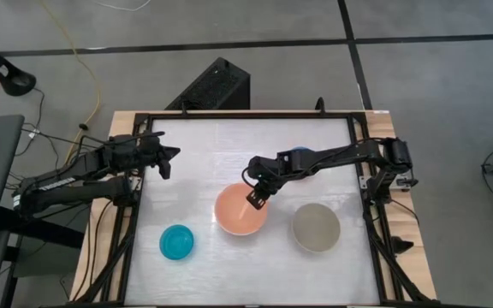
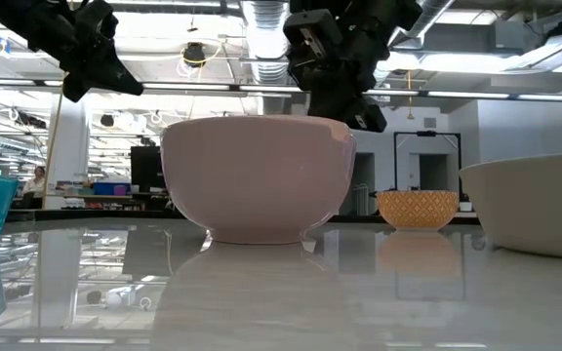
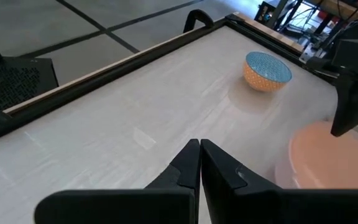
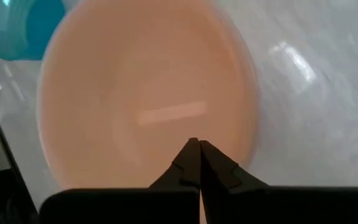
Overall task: Nest bowls inside each other
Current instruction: Stack the orange bowl into the pink bowl, then stack the gray bowl into the orange bowl
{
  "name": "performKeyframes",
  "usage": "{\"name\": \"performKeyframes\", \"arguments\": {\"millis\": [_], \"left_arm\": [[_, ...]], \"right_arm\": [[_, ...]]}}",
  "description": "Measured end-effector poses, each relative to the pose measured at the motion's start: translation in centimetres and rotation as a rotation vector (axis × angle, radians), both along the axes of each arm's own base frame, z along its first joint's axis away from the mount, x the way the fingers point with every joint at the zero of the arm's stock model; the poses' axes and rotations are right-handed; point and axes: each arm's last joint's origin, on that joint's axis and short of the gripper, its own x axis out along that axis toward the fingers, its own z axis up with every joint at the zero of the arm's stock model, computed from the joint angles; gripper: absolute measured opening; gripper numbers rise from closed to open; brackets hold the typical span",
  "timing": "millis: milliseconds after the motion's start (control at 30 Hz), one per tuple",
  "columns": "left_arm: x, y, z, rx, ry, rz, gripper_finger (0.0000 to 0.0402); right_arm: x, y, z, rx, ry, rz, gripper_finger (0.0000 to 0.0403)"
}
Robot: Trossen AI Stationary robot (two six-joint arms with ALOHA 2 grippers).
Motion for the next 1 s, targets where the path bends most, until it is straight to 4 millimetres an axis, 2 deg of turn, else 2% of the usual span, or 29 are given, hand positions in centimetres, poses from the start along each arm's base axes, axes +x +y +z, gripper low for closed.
{"name": "performKeyframes", "arguments": {"millis": [200,400,567,633,833,933,1000], "left_arm": [[0.0,0.0,0.0,0.004,0.002,0.0,0.0],[0.0,0.0,0.0,0.018,0.01,-0.009,0.0],[0.1,-0.1,0.0,0.011,0.009,-0.06,0.0],[0.1,-0.2,0.0,0.008,0.009,-0.092,0.0],[0.1,-0.3,0.0,0.0,0.005,-0.119,0.0],[0.1,-0.2,0.0,0.006,0.001,-0.105,0.0],[0.1,-0.2,0.1,-0.004,-0.009,-0.086,0.0]], "right_arm": [[-0.3,0.0,0.3,0.015,-0.001,0.009,0.0035],[-1.7,0.6,2.7,0.059,-0.048,0.033,0.0034],[-5.2,2.9,5.7,0.124,-0.002,0.01,0.0033],[-6.8,4.1,6.3,0.112,0.064,-0.034,0.0041],[-12.4,6.1,6.6,0.057,0.406,-0.314,0.0074],[-14.3,6.8,6.4,-0.009,0.561,-0.349,0.0098],[-15.0,7.2,6.3,-0.059,0.602,-0.331,0.0118]]}}
